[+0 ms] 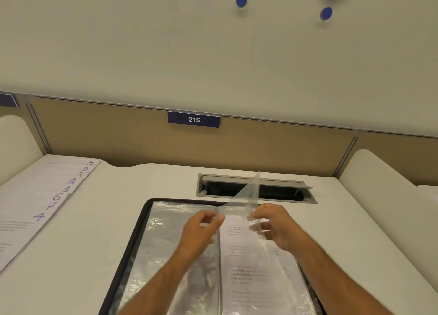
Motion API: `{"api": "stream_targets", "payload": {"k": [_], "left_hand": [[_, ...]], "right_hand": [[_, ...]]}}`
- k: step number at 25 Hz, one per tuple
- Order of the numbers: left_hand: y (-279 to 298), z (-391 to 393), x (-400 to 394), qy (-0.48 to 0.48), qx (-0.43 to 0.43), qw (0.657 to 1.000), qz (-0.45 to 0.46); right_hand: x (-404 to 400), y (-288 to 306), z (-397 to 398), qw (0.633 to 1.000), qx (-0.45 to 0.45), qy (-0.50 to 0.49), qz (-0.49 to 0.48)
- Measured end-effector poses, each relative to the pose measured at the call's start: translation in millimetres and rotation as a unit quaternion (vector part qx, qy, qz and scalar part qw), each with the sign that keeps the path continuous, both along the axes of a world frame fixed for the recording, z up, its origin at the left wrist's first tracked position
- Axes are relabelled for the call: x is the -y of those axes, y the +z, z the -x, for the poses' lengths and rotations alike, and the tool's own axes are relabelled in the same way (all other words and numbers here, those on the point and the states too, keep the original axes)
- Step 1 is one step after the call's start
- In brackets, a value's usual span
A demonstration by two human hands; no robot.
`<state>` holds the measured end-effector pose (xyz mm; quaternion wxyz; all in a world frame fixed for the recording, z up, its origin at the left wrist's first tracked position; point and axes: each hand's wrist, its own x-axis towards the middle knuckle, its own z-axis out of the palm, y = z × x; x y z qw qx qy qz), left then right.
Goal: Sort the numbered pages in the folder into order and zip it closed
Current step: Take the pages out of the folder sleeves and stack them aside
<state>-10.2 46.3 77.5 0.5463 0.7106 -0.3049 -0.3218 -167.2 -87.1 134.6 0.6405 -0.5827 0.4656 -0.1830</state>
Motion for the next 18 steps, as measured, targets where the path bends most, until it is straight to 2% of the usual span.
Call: {"api": "stream_targets", "payload": {"k": [2, 4, 10, 15, 18], "left_hand": [[25.6, 7.4, 11.4, 0.0, -0.096, 0.995, 0.023], [44.7, 7.8, 14.2, -0.008, -0.136, 0.99, 0.033], [55.6, -28.1, -7.0, 0.027, -0.076, 0.997, -0.004], [47.2, -43.4, -23.4, 0.01, -0.094, 0.995, -0.036], [32.2, -40.5, -22.7, 0.033, -0.101, 0.993, -0.042]], "right_hand": [[-15.8, 6.0, -17.8, 0.999, 0.031, 0.031, 0.0], [-29.1, 8.4, -32.7, 0.996, 0.065, 0.061, -0.014], [-41.4, 0.3, -50.3, 0.99, 0.113, 0.061, -0.063], [-43.3, -9.7, -57.5, 0.986, 0.122, 0.064, -0.093], [-50.3, -16.4, -67.7, 0.984, 0.119, 0.061, -0.116]]}}
